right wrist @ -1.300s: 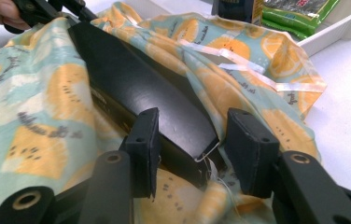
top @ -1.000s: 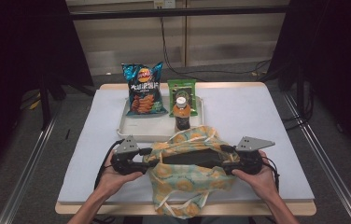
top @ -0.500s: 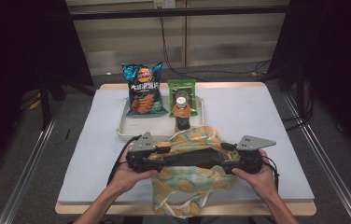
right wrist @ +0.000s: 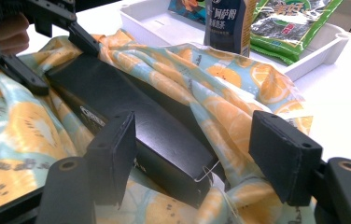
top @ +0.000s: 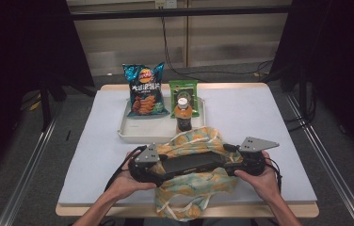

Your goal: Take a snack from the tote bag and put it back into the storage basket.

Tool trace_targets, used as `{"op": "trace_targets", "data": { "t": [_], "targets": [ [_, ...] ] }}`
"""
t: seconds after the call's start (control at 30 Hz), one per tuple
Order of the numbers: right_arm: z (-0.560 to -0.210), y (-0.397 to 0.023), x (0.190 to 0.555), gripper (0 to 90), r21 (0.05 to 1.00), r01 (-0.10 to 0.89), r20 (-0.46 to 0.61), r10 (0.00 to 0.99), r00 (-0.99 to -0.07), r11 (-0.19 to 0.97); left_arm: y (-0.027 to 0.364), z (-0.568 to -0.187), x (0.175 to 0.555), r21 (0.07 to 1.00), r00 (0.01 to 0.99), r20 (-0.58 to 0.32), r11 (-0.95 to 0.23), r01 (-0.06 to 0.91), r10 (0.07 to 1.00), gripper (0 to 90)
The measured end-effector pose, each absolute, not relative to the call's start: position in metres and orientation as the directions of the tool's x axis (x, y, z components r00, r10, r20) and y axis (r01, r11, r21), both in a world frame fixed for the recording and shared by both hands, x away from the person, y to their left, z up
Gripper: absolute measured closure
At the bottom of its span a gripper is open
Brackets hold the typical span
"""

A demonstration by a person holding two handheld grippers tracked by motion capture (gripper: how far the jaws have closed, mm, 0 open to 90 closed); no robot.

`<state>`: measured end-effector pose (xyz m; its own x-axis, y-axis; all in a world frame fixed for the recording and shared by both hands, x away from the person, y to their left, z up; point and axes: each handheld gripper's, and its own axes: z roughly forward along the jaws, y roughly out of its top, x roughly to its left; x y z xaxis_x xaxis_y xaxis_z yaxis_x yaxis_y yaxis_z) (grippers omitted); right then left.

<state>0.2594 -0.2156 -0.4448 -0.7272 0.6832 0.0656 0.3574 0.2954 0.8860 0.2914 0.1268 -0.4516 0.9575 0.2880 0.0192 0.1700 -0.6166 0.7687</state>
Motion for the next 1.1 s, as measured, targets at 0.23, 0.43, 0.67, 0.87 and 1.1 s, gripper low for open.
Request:
{"op": "trace_targets", "data": {
  "t": [0.23,0.43,0.67,0.87,1.1],
  "targets": [
    [-0.446,-0.215,0.260,31.2,0.886,0.358,0.066,0.683,-0.727,0.296,0.113,-0.453,0.297,0.775,0.963,0.023,-0.613,0.152,0.268,32.0],
    [-0.446,-0.217,0.261,34.1,0.888,0.360,0.070,0.689,-0.721,0.287,0.109,-0.447,0.301,0.778,0.963,0.007,-0.606,0.165,0.270,39.7],
    [-0.445,-0.222,0.261,43.7,0.891,0.361,0.072,0.701,-0.710,0.275,0.089,-0.451,0.307,0.742,0.971,0.031,-0.656,0.138,0.239,38.5],
    [-0.444,-0.228,0.262,46.8,0.891,0.366,0.070,0.717,-0.694,0.268,0.075,-0.460,0.310,0.708,0.974,0.022,-0.691,0.143,0.224,34.8],
    [-0.444,-0.231,0.263,41.4,0.893,0.368,0.069,0.730,-0.680,0.259,0.075,-0.463,0.309,0.728,0.974,-0.006,-0.666,0.160,0.227,43.0]
  ]
}}
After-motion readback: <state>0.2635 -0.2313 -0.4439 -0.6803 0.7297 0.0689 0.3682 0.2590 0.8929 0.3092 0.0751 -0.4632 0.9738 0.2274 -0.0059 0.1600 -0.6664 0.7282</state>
